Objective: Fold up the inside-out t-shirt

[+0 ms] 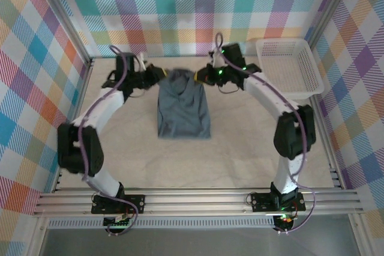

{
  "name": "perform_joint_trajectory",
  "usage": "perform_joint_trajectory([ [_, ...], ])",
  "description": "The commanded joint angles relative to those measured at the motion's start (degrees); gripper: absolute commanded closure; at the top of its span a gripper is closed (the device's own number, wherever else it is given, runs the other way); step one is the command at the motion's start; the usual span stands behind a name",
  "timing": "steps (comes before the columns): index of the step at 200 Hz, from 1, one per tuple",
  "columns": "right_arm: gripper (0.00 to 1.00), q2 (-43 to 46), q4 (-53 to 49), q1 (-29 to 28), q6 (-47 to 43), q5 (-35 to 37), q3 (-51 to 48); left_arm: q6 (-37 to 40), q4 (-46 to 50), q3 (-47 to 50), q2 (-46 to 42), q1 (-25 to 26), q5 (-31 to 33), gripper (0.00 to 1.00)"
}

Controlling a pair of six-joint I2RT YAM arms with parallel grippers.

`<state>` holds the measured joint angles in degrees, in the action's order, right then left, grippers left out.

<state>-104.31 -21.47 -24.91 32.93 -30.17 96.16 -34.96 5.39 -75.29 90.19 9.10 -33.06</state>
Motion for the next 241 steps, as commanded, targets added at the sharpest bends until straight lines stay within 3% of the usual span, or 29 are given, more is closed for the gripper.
perform_joint_trajectory([
  [1,1.0,6.2,4.6,0.6,-3.8,-4.1,-2.5,-0.6,-2.6,2.8,-7.7,0.5,-3.1,1.0],
  [61,1.0,8.4,20.8,0.1,3.9,-9.4,-38.5,2.4,0.5,31.7,-15.5,5.2,0.6,1.0],
  [104,1.0,15.4,18.1,-1.8,3.6,-9.0,-52.5,3.4,8.5,42.0,-17.9,9.5,3.9,1.0],
  [129,1.0,19.2,13.7,-1.8,2.5,-6.5,-50.8,3.5,9.0,39.8,-19.0,9.6,5.9,1.0],
  [156,1.0,18.1,8.3,-1.8,-0.1,-0.8,-42.5,5.8,8.8,32.3,-17.9,9.6,9.4,1.0],
  [200,1.0,5.0,4.4,-1.1,-4.7,10.3,-28.9,12.6,8.1,19.4,-6.0,9.3,24.6,1.0],
  [241,1.0,-8.3,4.0,0.2,-6.4,11.4,-20.0,11.9,3.3,14.0,9.9,8.7,28.2,1.0],
])
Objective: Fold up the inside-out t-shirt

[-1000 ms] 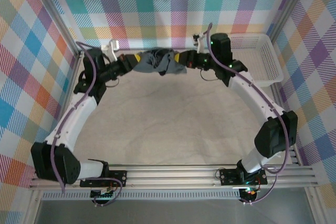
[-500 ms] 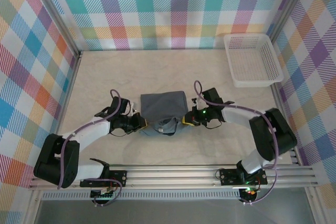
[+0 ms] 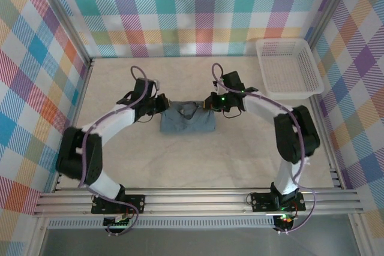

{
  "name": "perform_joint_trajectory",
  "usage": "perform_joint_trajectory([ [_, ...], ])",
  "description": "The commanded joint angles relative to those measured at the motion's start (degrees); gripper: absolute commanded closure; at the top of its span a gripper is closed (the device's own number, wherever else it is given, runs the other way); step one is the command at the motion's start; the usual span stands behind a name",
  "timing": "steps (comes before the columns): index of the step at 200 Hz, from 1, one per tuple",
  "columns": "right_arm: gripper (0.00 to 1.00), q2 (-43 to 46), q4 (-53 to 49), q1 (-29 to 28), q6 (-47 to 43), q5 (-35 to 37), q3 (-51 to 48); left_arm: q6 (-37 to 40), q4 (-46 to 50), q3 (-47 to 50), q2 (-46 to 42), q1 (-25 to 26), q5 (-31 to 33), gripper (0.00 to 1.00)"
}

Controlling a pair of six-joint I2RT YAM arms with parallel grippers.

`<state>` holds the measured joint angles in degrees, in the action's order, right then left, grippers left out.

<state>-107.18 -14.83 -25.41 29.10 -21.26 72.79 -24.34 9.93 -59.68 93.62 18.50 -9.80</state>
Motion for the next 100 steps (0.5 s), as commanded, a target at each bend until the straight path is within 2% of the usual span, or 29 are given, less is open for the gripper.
perform_joint_trajectory([
  [1,1.0,-5.6,-2.5,0.8,-2.6,2.4,3.5,1.2,-1.3,-1.5,6.6,-0.7,4.9,1.0],
  [13,0.99,-7.4,-1.3,0.8,-3.2,1.6,3.8,0.2,-2.7,-1.0,8.6,-0.7,6.0,1.0],
  [29,0.93,-8.7,-1.7,1.1,-3.1,3.1,4.3,-0.3,-4.9,-0.7,10.6,-1.0,6.1,0.99],
  [54,0.73,-7.4,-2.8,1.8,-2.4,3.7,4.3,-0.1,-5.0,-2.3,10.9,-2.1,6.4,0.86],
  [75,0.55,-2.3,-6.3,2.0,-2.8,6.5,4.9,-0.2,-3.4,-3.5,6.7,-4.1,5.3,0.71],
  [89,0.49,2.5,-8.1,2.0,-2.9,8.9,4.2,0.2,-2.0,-4.0,1.7,-5.1,3.9,0.59],
  [100,0.46,6.5,-8.8,1.9,-2.2,10.3,2.7,1.3,0.5,-5.0,-2.4,-5.2,2.8,0.53],
])
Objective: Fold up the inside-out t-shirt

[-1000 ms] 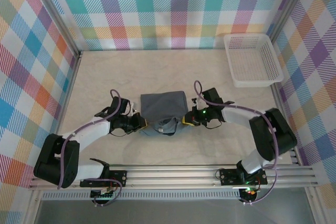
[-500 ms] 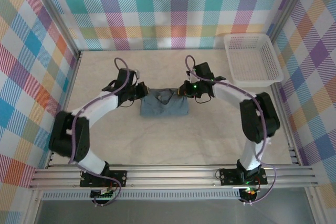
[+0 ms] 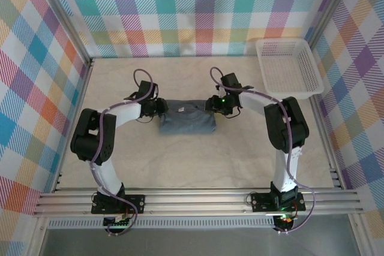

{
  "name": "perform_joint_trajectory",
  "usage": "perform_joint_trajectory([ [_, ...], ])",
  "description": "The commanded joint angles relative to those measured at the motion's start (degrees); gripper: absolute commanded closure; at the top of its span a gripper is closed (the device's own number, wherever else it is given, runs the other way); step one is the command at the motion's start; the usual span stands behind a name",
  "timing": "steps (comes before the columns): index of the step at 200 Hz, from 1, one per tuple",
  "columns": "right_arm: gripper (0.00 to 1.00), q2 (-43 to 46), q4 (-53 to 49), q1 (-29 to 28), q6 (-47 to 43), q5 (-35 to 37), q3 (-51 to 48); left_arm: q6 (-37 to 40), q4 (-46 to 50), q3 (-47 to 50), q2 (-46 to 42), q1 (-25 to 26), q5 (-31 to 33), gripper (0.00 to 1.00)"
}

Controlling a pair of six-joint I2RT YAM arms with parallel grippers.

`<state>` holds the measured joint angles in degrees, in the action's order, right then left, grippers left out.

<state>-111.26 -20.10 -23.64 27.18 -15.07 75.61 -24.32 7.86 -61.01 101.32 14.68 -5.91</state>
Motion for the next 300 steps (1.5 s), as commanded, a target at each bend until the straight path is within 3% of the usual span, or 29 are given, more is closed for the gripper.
perform_joint_trajectory([
  [1,0.46,10.9,-3.5,0.1,-0.1,4.2,-0.2,1.3,2.9,-3.7,-10.4,-1.4,-1.2,0.53],
  [35,0.43,18.2,2.0,-5.4,4.6,4.8,-9.2,2.0,7.1,-1.1,-18.8,1.4,-8.0,0.49],
  [56,0.43,13.1,1.8,-10.5,4.4,6.4,-9.2,1.3,5.7,3.9,-20.9,5.8,-8.5,0.49],
  [80,0.44,5.8,3.1,-10.8,5.5,7.7,-9.0,-2.5,2.9,9.6,-21.1,8.1,-7.9,0.5],
  [96,0.45,3.9,0.1,-10.9,4.6,6.5,-5.9,-3.0,3.5,11.0,-21.7,9.1,-7.2,0.5],
  [117,0.45,7.7,-0.3,-10.9,6.4,7.9,-6.3,-1.7,6.9,11.0,-24.7,9.4,-5.3,0.5],
  [141,0.47,9.7,1.7,-11.7,18.5,10.2,-10.0,-1.0,12.3,9.9,-29.3,9.4,-1.3,0.5],
  [164,0.48,3.0,2.1,-14.7,24.1,9.1,-6.4,-1.3,15.5,9.2,-34.7,9.4,4.3,0.49],
  [196,0.5,-14.0,2.6,-18.8,28.0,5.0,11.8,-4.9,18.4,10.4,-43.3,9.4,16.3,0.45],
  [216,0.5,-27.6,-0.8,-21.3,28.7,2.1,33.7,-9.6,24.9,9.4,-45.5,9.3,24.7,0.43],
  [235,0.51,-40.7,-5.5,-23.6,29.7,-2.8,57.2,-7.9,25.8,10.0,-47.8,9.2,23.7,0.43],
  [255,0.52,-49.4,-16.5,-24.3,28.1,-6.5,81.3,-9.9,24.1,12.0,-50.4,7.1,22.8,0.24],
  [266,0.51,-47.5,-20.4,-23.9,25.2,-6.9,84.8,-11.6,23.7,12.7,-50.9,3.7,19.8,0.2],
  [280,0.48,-38.8,-21.4,-23.1,19.5,-6.4,78.8,-13.2,22.3,13.4,-49.8,-1.3,14.5,0.19],
  [300,0.44,-20.1,-13.1,-21.7,13.9,-1.9,53.6,-13.9,17.7,14.0,-45.6,-6.1,7.7,0.21],
])
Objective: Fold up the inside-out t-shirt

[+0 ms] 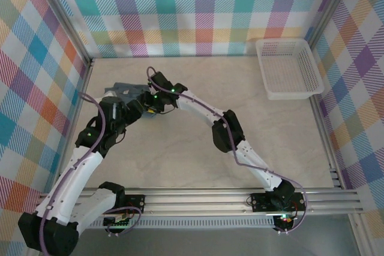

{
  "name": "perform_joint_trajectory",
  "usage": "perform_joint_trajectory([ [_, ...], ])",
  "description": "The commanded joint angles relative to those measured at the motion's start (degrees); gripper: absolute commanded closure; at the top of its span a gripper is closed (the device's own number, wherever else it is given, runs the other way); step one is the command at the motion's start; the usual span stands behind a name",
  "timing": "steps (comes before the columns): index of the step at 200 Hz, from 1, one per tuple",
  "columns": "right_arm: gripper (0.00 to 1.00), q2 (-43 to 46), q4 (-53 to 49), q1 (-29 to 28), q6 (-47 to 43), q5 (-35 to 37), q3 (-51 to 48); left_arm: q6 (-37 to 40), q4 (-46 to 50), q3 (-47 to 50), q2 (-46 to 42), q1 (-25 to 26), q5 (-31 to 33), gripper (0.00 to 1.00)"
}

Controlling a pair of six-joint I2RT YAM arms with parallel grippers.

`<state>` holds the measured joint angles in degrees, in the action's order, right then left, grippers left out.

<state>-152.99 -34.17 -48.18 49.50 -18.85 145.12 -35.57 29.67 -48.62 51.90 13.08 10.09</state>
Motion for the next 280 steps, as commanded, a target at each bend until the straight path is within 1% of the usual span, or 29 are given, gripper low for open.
perform_joint_trajectory([
  [1,0.43,22.7,1.6,3.0,-8.6,2.0,-17.5,-2.6,-4.4,1.6,4.1,-4.7,-8.6,0.21],
  [4,0.42,26.3,3.6,3.4,-9.2,2.9,-22.7,-2.7,-5.2,1.7,5.1,-5.2,-9.3,0.21],
  [7,0.41,27.9,4.3,3.6,-9.4,3.4,-24.8,-2.7,-5.8,1.5,6.2,-5.7,-10.1,0.22],
  [9,0.41,30.5,5.6,4.0,-9.7,4.1,-28.4,-2.8,-6.3,1.4,7.0,-6.0,-10.7,0.22],
  [14,0.4,34.3,7.0,4.7,-10.4,5.0,-33.6,-3.3,-7.6,0.9,9.4,-6.9,-12.3,0.23],
  [26,0.39,41.8,8.1,6.3,-12.3,6.3,-43.2,-4.1,-9.6,-1.1,16.2,-8.7,-15.8,0.25],
  [33,0.38,45.7,8.0,7.0,-13.6,7.6,-47.6,-4.1,-10.4,-2.6,20.4,-9.2,-16.7,0.27],
  [41,0.38,49.5,7.4,7.6,-14.6,9.1,-52.0,-4.0,-11.5,-4.4,25.0,-9.5,-16.8,0.33],
  [49,0.37,52.9,7.0,8.1,-15.1,10.6,-55.8,-4.1,-13.2,-5.5,29.2,-9.6,-16.8,0.37],
  [54,0.36,54.8,7.0,8.4,-15.2,11.3,-58.3,-4.3,-16.2,-6.1,31.5,-9.7,-16.6,0.39],
  [66,0.36,58.7,7.0,9.1,-14.6,12.2,-63.2,-5.0,-19.0,-7.7,36.9,-9.8,-15.5,0.41],
  [89,0.36,63.9,7.3,10.2,-12.4,13.2,-69.6,-6.0,-18.4,-13.8,47.4,-10.1,-13.5,0.43],
  [111,0.35,66.6,6.9,10.9,-11.5,13.7,-71.7,-5.9,-19.4,-18.0,54.2,-10.5,-12.4,0.48],
  [126,0.35,67.4,6.2,11.5,-11.8,13.7,-71.4,-5.2,-17.5,-22.1,57.6,-11.2,-11.2,0.55],
  [130,0.35,67.5,5.9,11.7,-12.1,13.6,-71.1,-4.5,-16.5,-23.5,58.8,-11.4,-11.0,0.57],
  [138,0.35,67.6,5.4,11.9,-12.4,13.6,-70.6,-2.8,-14.4,-26.6,60.8,-12.0,-10.0,0.66],
  [146,0.35,67.6,5.1,12.3,-12.9,13.9,-70.1,-0.1,-9.2,-30.1,62.8,-12.7,-8.7,0.74],
  [157,0.35,67.7,4.3,12.7,-13.2,14.8,-70.1,2.5,-3.2,-35.4,65.6,-13.7,-5.2,0.79],
  [166,0.35,67.8,3.5,13.2,-13.1,15.1,-70.0,3.8,-0.9,-38.7,67.6,-15.0,-4.3,0.79],
  [184,0.35,68.7,3.0,13.8,-12.8,15.6,-71.1,6.2,-0.8,-44.1,71.3,-17.9,-7.6,0.79],
  [193,0.35,69.2,3.0,14.3,-12.6,15.5,-71.8,8.2,0.0,-47.3,73.4,-18.9,-8.2,0.78],
  [219,0.35,70.0,1.2,15.6,-13.0,15.4,-71.6,13.1,6.2,-59.0,80.4,-20.6,-7.8,0.77],
  [241,0.35,70.2,0.3,16.5,-13.1,15.3,-70.9,15.2,7.7,-66.8,85.1,-22.1,-8.8,0.76],
  [256,0.35,70.0,-0.4,16.6,-13.1,15.1,-70.1,15.3,9.2,-72.8,88.9,-23.1,-10.1,0.73],
  [270,0.35,69.6,-1.4,16.6,-13.1,14.9,-69.1,15.6,9.6,-78.1,92.1,-23.4,-11.4,0.66],
  [280,0.35,69.3,-2.4,16.7,-12.9,14.6,-68.4,16.2,9.6,-80.4,93.9,-23.6,-11.9,0.64],
])
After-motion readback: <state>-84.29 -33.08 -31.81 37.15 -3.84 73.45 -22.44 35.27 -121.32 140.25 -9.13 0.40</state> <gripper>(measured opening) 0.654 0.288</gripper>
